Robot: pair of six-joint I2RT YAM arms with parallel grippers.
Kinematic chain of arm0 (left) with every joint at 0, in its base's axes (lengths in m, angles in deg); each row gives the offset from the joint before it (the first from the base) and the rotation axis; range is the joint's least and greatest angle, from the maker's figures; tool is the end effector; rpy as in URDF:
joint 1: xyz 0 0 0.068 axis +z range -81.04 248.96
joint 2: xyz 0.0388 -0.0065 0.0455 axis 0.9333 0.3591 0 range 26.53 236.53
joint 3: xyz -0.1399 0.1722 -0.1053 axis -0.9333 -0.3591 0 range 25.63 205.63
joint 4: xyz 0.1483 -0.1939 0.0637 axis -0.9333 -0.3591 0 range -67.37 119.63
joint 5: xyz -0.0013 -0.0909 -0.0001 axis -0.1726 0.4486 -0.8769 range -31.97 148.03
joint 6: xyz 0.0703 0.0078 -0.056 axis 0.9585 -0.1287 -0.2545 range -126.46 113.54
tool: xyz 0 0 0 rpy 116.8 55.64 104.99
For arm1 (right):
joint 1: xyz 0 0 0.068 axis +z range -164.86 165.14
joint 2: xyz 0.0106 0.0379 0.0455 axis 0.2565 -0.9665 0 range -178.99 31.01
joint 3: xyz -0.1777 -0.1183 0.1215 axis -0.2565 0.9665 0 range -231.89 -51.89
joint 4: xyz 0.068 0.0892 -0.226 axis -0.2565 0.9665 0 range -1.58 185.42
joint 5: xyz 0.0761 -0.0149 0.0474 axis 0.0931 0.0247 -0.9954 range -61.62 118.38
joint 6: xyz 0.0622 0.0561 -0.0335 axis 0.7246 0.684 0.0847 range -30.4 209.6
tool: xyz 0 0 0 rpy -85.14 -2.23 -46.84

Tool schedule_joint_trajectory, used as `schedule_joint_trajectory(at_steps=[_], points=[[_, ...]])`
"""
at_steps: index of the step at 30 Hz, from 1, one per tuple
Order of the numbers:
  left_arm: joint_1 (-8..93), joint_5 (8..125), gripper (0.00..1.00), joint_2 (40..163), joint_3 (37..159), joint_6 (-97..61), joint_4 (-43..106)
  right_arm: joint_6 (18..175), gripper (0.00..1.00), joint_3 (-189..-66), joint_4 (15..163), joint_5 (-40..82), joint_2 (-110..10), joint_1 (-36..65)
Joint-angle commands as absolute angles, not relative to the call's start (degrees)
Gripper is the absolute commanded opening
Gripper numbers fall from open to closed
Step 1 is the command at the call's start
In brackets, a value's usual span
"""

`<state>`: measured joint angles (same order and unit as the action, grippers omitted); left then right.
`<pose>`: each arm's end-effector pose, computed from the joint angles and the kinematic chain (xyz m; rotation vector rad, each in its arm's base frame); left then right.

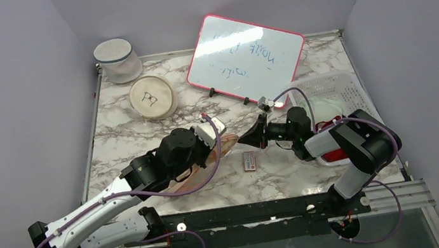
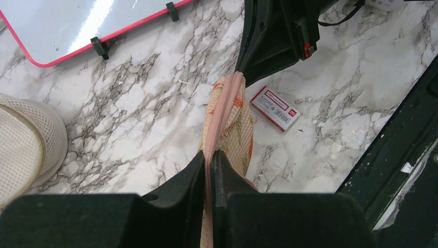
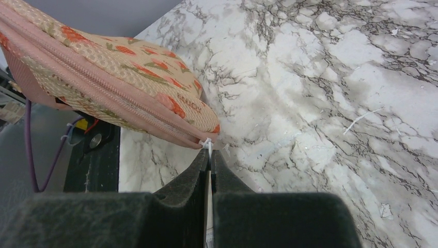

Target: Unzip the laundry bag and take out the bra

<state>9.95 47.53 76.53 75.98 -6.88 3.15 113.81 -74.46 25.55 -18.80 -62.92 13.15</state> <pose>0.1367 -0.1989 0.2880 0.8993 1.8430 -0.4691 0.2332 0.1910 0.1260 -0.7176 1.7301 1.3522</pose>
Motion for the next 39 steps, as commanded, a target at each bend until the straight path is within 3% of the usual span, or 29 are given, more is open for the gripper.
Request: schedule_joint_trajectory(at_steps=[1,4,10,13,24,25,30,34,37,39], points=[[9.72,44.62,0.00,75.72,77.92,-6.69,7.51,113.66,0.01,-75.18,27.22,-19.42,-63.69,12.71],[9.70,39.11,0.00,76.61,78.63,-8.20,6.56,112.67,0.06,-74.99,29.69,-16.92,-61.93,12.72],[9.72,27.85,0.00,80.95,80.83,-10.24,2.86,107.30,0.37,-72.95,41.05,-1.23,-52.09,12.74],[9.72,26.45,0.00,83.59,81.78,-10.92,3.36,107.33,0.47,-70.58,42.11,5.19,-46.80,12.74],[9.64,29.36,0.00,107.35,89.19,-22.34,6.97,106.65,0.50,-66.46,42.96,15.21,-36.79,12.71],[9.69,29.95,0.03,109.28,89.73,-23.39,6.95,106.65,0.51,-65.86,42.82,16.11,-35.87,12.73],[9.63,37.39,0.42,111.02,89.87,-22.49,7.82,106.49,0.55,-65.08,43.76,18.55,-33.51,12.72],[9.64,39.73,0.59,104.61,83.96,-19.81,8.11,106.53,0.55,-65.94,45.49,19.14,-33.66,12.71],[9.63,45.14,0.97,99.82,79.11,-17.30,6.90,106.99,0.58,-65.95,45.31,19.04,-34.11,12.74],[9.47,46.30,0.99,97.45,76.59,-17.39,5.02,107.25,0.59,-66.04,44.93,18.56,-34.78,12.74]])
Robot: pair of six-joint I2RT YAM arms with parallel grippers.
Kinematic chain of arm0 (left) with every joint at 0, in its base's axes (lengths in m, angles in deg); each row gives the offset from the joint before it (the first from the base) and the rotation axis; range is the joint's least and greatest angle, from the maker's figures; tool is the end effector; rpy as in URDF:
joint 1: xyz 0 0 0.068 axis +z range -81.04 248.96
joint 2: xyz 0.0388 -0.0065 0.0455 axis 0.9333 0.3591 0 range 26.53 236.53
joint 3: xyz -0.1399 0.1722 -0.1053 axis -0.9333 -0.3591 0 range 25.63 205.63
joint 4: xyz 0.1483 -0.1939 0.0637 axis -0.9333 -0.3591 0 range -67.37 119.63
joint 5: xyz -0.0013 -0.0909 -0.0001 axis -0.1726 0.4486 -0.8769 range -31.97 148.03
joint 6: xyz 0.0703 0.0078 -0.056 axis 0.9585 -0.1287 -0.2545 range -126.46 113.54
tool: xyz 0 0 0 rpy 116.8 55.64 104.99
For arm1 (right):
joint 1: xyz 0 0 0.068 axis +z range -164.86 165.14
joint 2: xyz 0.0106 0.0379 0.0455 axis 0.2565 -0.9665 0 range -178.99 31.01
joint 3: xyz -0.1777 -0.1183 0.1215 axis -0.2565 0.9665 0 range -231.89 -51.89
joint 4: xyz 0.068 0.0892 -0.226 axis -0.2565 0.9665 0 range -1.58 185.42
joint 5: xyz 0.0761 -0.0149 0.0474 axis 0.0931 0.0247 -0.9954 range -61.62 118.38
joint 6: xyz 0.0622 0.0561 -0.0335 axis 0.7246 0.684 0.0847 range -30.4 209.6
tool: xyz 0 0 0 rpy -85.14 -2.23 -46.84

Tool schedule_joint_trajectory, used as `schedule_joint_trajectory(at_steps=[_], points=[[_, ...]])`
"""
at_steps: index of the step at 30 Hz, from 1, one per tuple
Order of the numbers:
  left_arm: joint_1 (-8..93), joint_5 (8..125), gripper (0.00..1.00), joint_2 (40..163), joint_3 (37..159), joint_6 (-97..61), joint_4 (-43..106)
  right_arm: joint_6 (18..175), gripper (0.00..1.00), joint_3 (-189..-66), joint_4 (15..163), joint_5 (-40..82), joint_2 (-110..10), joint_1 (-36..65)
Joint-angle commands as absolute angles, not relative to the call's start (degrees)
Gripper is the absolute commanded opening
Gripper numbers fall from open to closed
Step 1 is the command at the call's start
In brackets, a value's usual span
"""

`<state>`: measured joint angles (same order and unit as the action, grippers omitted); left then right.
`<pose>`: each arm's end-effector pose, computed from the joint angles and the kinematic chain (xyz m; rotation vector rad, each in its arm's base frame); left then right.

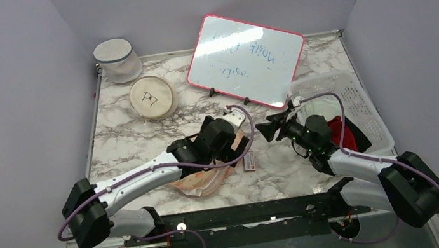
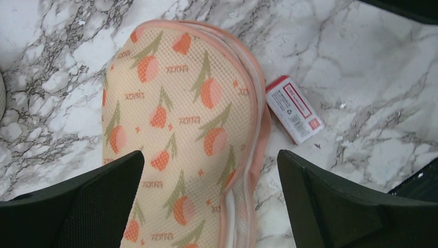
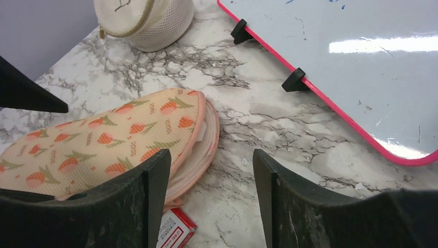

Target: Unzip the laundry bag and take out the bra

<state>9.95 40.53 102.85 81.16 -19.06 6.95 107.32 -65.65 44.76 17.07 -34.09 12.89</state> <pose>0.1831 -0.2575 0.2114 0.7657 2.1728 -0.2912 0.2282 0.1379 0.1607 -0.3048 1.7345 0.7530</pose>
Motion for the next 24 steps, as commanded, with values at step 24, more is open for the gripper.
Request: schedule_joint_trajectory(at_steps=[24], points=[[6.34,27.68,0.60,112.74,80.60,-14.87,-8.28,107.46,0.60,-65.86,44.53,17.29,-35.41,12.72]])
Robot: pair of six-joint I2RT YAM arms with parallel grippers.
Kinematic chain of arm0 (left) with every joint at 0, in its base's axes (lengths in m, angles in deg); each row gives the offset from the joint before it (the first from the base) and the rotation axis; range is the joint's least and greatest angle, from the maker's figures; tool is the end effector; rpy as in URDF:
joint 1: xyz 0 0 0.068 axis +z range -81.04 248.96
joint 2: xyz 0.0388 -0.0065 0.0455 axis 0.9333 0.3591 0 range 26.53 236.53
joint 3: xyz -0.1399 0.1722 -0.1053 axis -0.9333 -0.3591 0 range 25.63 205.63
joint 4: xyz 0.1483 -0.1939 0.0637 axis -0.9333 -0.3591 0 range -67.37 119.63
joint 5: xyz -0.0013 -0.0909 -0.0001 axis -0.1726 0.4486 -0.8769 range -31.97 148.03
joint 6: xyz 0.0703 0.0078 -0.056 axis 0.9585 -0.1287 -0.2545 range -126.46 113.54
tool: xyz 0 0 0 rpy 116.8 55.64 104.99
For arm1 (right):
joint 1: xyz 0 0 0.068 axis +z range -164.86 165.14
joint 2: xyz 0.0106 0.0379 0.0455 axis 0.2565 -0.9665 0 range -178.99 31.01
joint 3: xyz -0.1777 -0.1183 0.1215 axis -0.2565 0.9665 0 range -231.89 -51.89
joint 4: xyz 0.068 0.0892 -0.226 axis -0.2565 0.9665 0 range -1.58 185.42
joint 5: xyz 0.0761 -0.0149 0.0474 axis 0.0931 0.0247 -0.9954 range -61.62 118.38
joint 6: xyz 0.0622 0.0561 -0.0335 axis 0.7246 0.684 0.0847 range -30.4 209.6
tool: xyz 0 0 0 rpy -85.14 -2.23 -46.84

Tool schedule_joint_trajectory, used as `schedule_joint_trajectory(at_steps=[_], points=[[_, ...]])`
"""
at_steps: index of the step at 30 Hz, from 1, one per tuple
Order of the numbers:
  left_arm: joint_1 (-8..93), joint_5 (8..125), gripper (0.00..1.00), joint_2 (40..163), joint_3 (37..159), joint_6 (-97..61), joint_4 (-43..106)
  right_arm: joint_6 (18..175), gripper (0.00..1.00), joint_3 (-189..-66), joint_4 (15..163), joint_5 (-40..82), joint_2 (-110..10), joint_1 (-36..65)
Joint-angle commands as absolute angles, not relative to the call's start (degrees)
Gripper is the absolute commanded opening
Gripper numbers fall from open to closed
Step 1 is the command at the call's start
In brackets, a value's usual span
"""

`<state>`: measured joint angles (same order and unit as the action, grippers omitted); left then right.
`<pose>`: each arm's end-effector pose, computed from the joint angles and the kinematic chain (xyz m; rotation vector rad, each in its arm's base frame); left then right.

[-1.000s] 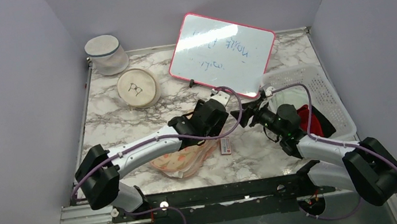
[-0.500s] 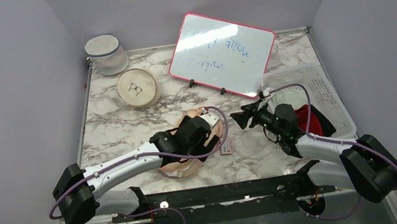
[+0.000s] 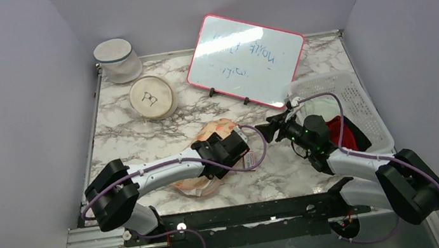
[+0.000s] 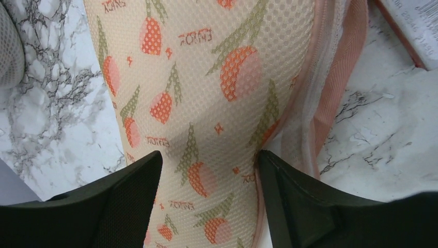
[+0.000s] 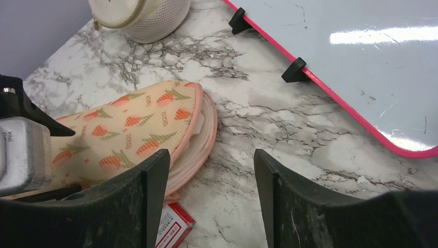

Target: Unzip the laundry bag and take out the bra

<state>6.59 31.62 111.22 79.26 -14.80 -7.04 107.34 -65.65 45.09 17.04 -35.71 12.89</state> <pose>0.1645 -0.2367 0.1430 1.0561 2.3320 0.1982 0.2291 0.1384 0.1529 -0.3057 1.7696 0.7482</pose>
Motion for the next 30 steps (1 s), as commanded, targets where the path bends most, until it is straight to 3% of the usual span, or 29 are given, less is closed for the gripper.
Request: schedule_joint_trajectory(at_steps=[1,4,14,18,24,26,27,30], points=[[6.30,27.25,0.54,113.00,80.49,-15.01,-8.26,107.51,0.60,-65.86,44.48,17.30,-35.50,12.73],[6.29,25.24,0.45,112.66,80.67,-15.81,-8.77,107.83,0.59,-65.95,44.47,17.22,-35.71,12.69],[9.42,20.83,0.44,104.19,83.52,-12.64,-10.11,105.68,0.61,-66.55,45.03,15.11,-36.65,12.73],[15.07,23.27,0.44,103.85,83.44,-9.53,-8.57,104.66,0.61,-66.87,44.63,13.17,-37.89,12.74],[31.75,28.10,0.43,104.80,84.91,-3.15,-6.90,104.92,0.61,-66.67,39.96,7.63,-42.51,13.09],[33.42,29.35,0.48,103.41,86.08,-3.06,-6.11,106.59,0.64,-68.32,38.94,4.40,-45.47,13.60],[34.17,29.91,0.56,102.58,86.53,-3.11,-5.57,107.60,0.78,-69.69,39.88,3.54,-47.05,13.94],[36.55,30.38,0.65,101.14,87.85,-0.67,-3.25,110.38,0.82,-75.31,47.05,1.57,-50.75,14.12]])
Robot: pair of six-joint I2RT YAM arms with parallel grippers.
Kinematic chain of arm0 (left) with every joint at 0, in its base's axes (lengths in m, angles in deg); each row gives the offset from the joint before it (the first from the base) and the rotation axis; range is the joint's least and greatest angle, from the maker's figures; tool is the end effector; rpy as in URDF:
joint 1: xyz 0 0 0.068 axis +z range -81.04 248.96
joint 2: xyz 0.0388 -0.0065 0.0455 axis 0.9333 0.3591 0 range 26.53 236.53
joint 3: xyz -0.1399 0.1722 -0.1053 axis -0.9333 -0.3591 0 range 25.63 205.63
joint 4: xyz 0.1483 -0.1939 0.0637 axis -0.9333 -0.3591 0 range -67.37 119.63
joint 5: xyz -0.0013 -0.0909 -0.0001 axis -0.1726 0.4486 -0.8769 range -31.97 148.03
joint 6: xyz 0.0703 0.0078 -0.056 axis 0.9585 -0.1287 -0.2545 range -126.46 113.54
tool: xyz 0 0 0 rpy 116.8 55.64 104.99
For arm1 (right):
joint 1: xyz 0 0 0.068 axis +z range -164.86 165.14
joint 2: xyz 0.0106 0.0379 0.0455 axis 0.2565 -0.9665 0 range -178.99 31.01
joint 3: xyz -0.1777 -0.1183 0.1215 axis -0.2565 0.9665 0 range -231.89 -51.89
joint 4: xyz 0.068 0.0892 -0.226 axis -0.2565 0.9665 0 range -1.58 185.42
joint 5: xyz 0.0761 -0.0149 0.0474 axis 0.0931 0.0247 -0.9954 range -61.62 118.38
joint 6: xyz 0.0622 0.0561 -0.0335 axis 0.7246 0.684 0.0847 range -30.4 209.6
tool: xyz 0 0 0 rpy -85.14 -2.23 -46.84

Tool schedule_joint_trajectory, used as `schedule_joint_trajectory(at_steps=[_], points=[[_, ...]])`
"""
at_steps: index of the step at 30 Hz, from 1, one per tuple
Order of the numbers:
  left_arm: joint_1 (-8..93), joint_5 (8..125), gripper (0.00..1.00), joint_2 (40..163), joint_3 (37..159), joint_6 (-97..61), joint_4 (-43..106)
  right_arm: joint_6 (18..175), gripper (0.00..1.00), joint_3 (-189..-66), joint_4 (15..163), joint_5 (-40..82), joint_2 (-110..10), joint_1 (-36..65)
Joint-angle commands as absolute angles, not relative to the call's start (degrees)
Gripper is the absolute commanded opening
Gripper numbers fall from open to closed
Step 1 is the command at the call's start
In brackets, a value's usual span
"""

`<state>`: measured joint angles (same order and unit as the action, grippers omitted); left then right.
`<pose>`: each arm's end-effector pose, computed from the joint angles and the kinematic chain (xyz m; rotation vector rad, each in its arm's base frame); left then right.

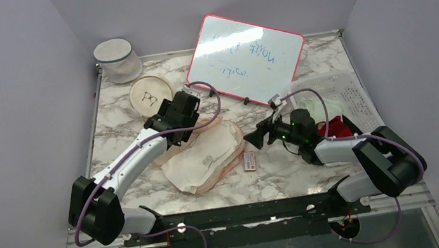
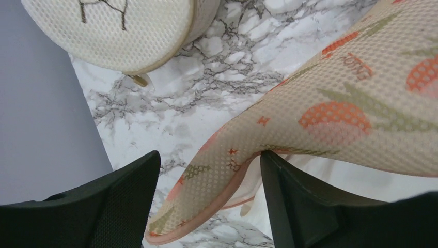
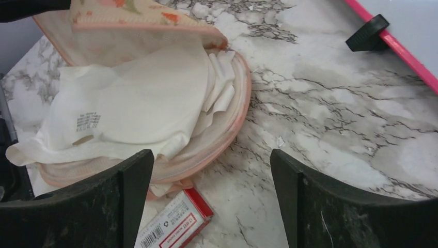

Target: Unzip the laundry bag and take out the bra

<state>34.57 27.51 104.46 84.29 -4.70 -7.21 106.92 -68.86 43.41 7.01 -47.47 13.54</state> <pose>0.2646 -0.1313 0.2040 0.5551 2.3448 0.4233 0.2330 0.1593 0.1241 -0.4541 1.8823 0.8896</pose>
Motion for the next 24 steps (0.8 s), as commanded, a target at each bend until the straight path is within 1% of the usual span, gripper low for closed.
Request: schedule_joint_trajectory(at_steps=[1,3,6,9,10,11,12,13,15,16,18,20,22,24], points=[[37.36,29.90,0.67,101.19,88.88,0.34,-3.14,110.92,0.83,-77.46,50.61,1.46,-51.15,14.19],[38.78,29.11,0.70,101.44,92.15,1.44,-3.09,111.71,0.84,-81.20,58.17,1.35,-51.30,14.23],[40.14,29.69,0.83,101.44,95.91,2.20,-0.84,111.63,0.84,-86.16,66.32,-2.12,-51.27,14.23],[42.20,29.55,0.89,102.93,98.52,3.78,2.16,114.40,0.83,-90.19,73.04,-5.52,-52.44,14.23],[42.79,29.60,0.93,104.01,99.71,3.84,2.53,115.47,0.81,-91.00,74.39,-7.22,-53.14,14.23],[43.21,29.84,0.97,104.78,100.68,3.84,2.96,116.63,0.77,-91.61,74.84,-9.06,-53.91,14.30],[43.50,30.58,0.99,105.47,101.64,3.82,3.40,117.61,0.75,-92.12,75.19,-10.89,-54.75,14.52],[43.62,31.86,0.99,105.93,102.47,4.08,3.89,118.72,0.73,-92.61,75.68,-12.20,-55.64,14.76],[43.60,35.79,0.99,105.88,102.83,4.84,5.70,119.97,0.61,-93.76,77.24,-13.97,-57.28,15.19],[43.64,38.50,0.99,105.31,102.56,4.94,6.65,120.27,0.58,-94.03,77.74,-14.50,-57.64,15.50],[43.67,44.62,0.99,103.09,99.73,4.98,9.49,120.65,0.56,-94.40,77.94,-14.99,-57.85,16.53],[43.64,49.22,0.99,99.83,94.38,4.42,14.49,121.22,0.56,-95.12,77.75,-14.92,-58.53,17.68],[43.72,52.27,0.99,97.06,88.77,3.57,19.10,122.61,0.57,-96.06,77.32,-14.42,-60.11,18.79],[43.81,54.07,0.99,95.93,86.27,2.41,20.58,124.76,0.59,-96.27,77.23,-14.15,-60.76,19.66]])
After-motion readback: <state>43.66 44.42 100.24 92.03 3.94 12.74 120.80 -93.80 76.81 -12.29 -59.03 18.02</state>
